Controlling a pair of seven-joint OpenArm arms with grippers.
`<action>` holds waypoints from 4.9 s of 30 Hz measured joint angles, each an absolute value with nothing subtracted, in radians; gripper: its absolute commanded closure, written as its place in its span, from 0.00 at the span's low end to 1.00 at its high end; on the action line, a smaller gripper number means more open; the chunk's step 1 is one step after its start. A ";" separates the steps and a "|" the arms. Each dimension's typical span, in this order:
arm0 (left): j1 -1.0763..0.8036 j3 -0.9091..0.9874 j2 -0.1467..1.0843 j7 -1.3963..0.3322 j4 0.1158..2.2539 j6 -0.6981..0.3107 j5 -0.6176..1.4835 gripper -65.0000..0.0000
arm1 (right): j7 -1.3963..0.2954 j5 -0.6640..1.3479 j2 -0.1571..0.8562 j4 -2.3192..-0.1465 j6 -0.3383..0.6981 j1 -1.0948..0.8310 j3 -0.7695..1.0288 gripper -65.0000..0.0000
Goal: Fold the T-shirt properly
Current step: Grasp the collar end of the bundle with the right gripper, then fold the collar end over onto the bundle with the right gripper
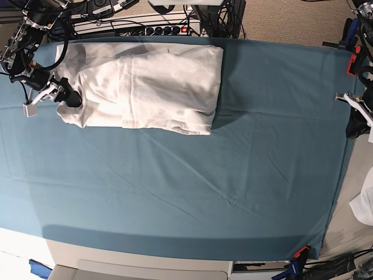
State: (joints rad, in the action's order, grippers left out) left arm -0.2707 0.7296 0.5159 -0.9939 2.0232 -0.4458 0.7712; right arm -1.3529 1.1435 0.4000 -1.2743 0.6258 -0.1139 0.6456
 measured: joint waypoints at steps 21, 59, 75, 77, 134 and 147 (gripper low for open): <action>-0.273 0.730 0.516 -0.987 2.023 -0.446 0.770 1.00 | -1.376 1.124 0.428 -1.269 0.633 -0.119 0.640 0.72; -0.460 0.752 0.374 -0.999 2.023 -0.469 0.814 1.00 | -1.422 1.223 0.177 -2.007 0.680 -0.343 0.637 1.00; -0.466 0.752 0.357 -0.999 2.023 -0.469 0.814 1.00 | -1.277 0.903 -0.026 -2.136 0.655 -0.351 0.309 1.00; -0.465 0.752 0.357 -0.999 2.023 -0.469 0.813 1.00 | -1.253 0.860 -0.025 -2.136 0.652 -0.352 0.254 1.00; -0.465 0.752 0.357 -0.998 2.023 -0.469 0.828 1.00 | -1.103 0.565 -0.125 -1.955 0.570 -0.303 -0.035 0.57; -0.464 0.752 0.357 -0.997 2.023 -0.469 0.837 1.00 | -1.155 0.669 -0.125 -1.945 0.569 -0.255 -0.036 0.57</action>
